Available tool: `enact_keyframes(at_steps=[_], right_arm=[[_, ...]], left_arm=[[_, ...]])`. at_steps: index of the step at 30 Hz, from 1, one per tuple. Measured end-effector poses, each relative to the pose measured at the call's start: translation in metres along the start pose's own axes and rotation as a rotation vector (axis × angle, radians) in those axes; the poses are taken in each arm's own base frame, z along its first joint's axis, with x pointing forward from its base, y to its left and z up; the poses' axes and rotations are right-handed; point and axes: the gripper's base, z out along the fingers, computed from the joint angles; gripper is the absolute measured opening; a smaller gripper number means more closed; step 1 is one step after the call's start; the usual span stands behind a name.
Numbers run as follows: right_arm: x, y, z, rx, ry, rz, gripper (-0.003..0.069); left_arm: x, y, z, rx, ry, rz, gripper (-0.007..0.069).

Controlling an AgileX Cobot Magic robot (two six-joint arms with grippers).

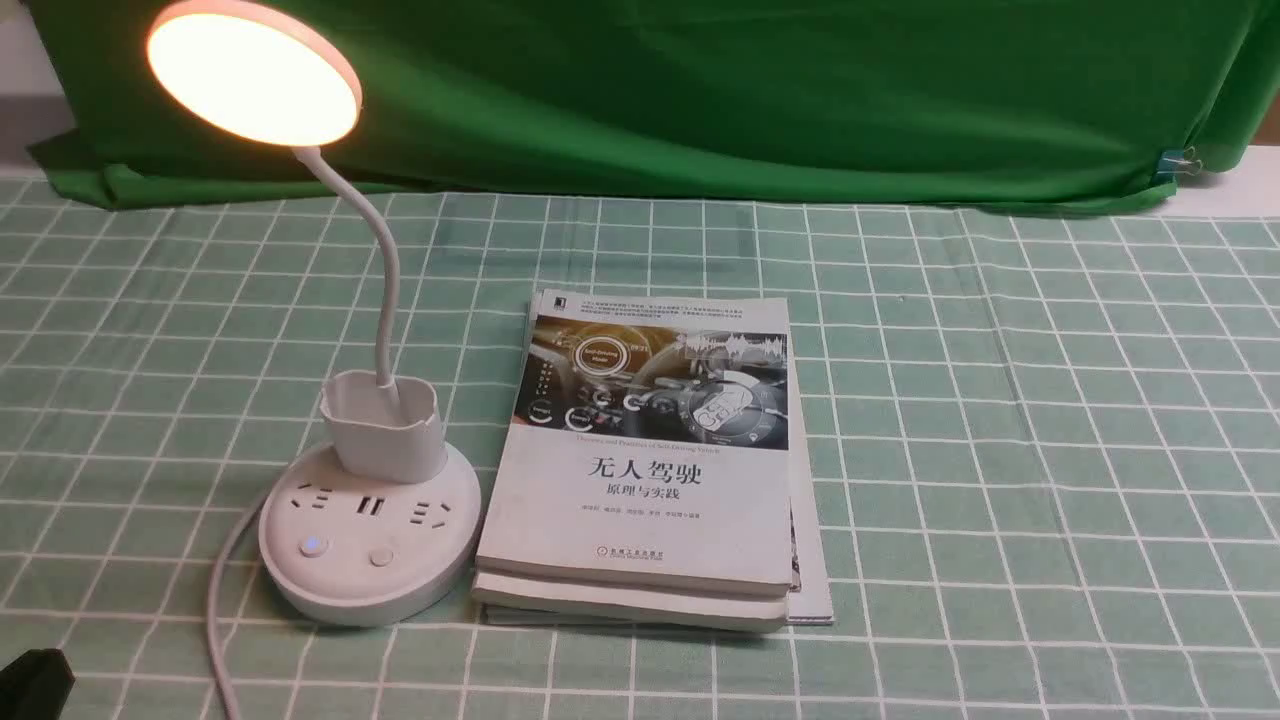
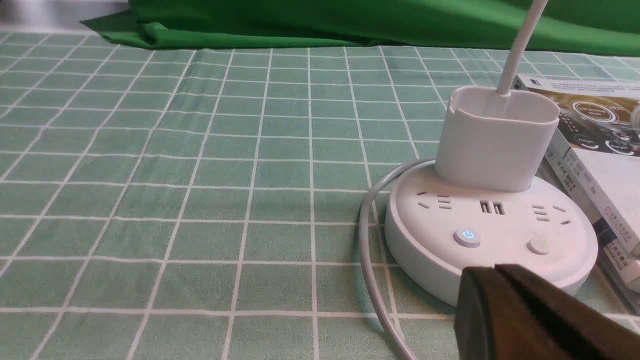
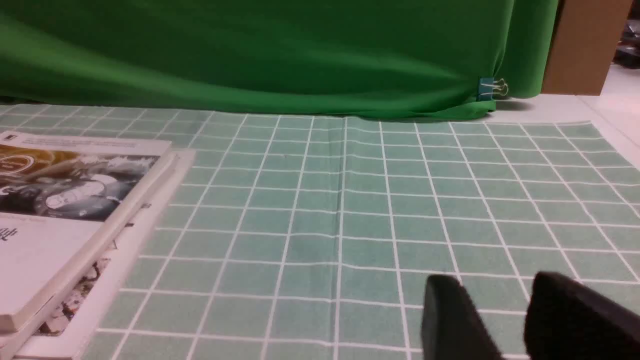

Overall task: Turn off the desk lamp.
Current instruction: Use the left arm to press the button switch on the lamp holder

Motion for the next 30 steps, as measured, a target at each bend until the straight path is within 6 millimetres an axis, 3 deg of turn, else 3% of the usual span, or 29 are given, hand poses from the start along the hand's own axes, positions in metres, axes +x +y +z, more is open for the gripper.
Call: enact_keyframes(at_steps=[20,22,30], right_arm=[[0.0,0.0,0.0,0.0,0.0,0.0,0.0242],[0.0,0.0,0.0,0.0,0.0,0.0,0.0242],[0.0,0.0,0.0,0.0,0.0,0.0,0.0242]], left_arm=[[-0.001,0.0,0.0,0.001,-0.012,-0.01,0.0],[-0.004,-0.001,0.0,0.013,-0.04,-0.091,0.0],[-0.024,0.002,-0.003,0.068,-0.261,-0.705,0.0]])
